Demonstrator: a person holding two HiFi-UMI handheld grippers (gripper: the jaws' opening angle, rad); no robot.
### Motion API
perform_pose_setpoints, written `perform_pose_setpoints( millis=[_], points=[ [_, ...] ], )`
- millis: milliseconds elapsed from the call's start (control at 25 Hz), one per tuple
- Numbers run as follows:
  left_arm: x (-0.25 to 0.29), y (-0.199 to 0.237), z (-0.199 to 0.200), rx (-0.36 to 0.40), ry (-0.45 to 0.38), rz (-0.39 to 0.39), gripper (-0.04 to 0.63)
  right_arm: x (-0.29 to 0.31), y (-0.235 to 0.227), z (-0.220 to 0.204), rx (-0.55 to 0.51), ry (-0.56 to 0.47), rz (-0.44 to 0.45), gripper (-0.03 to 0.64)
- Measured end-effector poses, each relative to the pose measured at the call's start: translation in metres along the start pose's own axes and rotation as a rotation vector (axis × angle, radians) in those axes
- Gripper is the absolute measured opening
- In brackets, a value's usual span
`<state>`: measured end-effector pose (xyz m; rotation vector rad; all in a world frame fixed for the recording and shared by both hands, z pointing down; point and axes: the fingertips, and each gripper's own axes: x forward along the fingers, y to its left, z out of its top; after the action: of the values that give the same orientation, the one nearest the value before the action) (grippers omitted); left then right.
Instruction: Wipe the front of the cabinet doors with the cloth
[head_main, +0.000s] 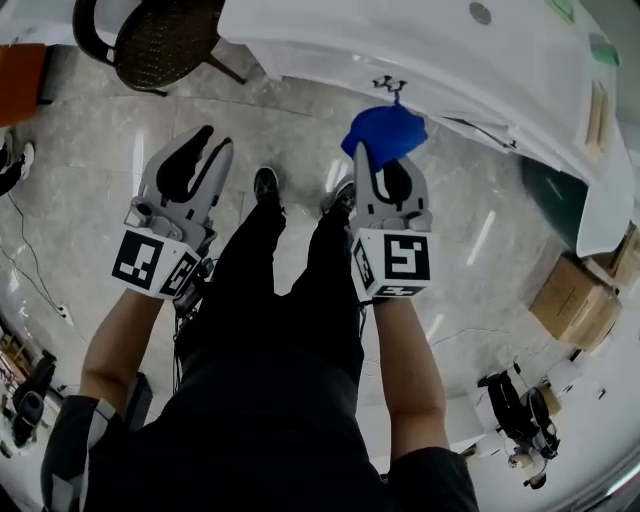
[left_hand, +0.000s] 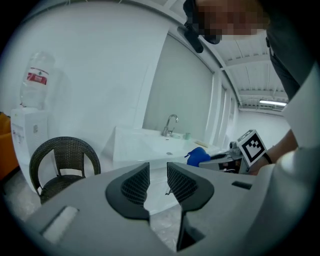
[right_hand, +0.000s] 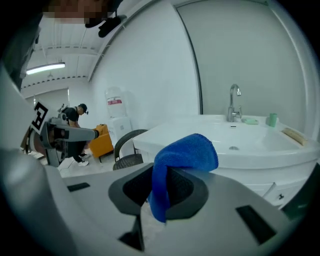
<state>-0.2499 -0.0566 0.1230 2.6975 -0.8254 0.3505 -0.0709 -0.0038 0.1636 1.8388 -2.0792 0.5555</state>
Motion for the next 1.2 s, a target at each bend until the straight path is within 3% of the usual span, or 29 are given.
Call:
perform_pose_setpoints(
  millis=[120,320,600,840,920,1080,1200],
  points=[
    [0.022,0.014,-0.033,-0.006,0.023,0.054,0.11,0.058,0.001,-0.031,-0.071,0.004,0.064,0.057],
    [0.038,0.028,-0.084,-0.085,0.044,0.146,0.11,0.149,0.023,-0.075,-0.252,-0.004,0.14,0.057],
    [0.049,0.033,-0.142,-0.192,0.086,0.145,0.11,0.238,0.093,-0.124,-0.348,0.032,0.288,0.057],
    [0.045,0.051,-0.168,-0.205,0.124,0.132,0.11,0.294,0.121,-0.159,-0.167,0.167,0.377,0.057],
    [0.042,0.058,-0.175,-0.205,0.134,0.142,0.11,0.302,0.112,-0.159,-0.022,0.161,0.395,0.057],
    [0.041,0.063,-0.189,-0.203,0.155,0.164,0.11,0.308,0.076,-0.153,0.371,0.101,0.438,0.057],
    [0.053,0.049,-0.195,-0.203,0.17,0.159,0.11,0.298,0.039,-0.154,0.488,0.058,0.423,0.057]
  ],
)
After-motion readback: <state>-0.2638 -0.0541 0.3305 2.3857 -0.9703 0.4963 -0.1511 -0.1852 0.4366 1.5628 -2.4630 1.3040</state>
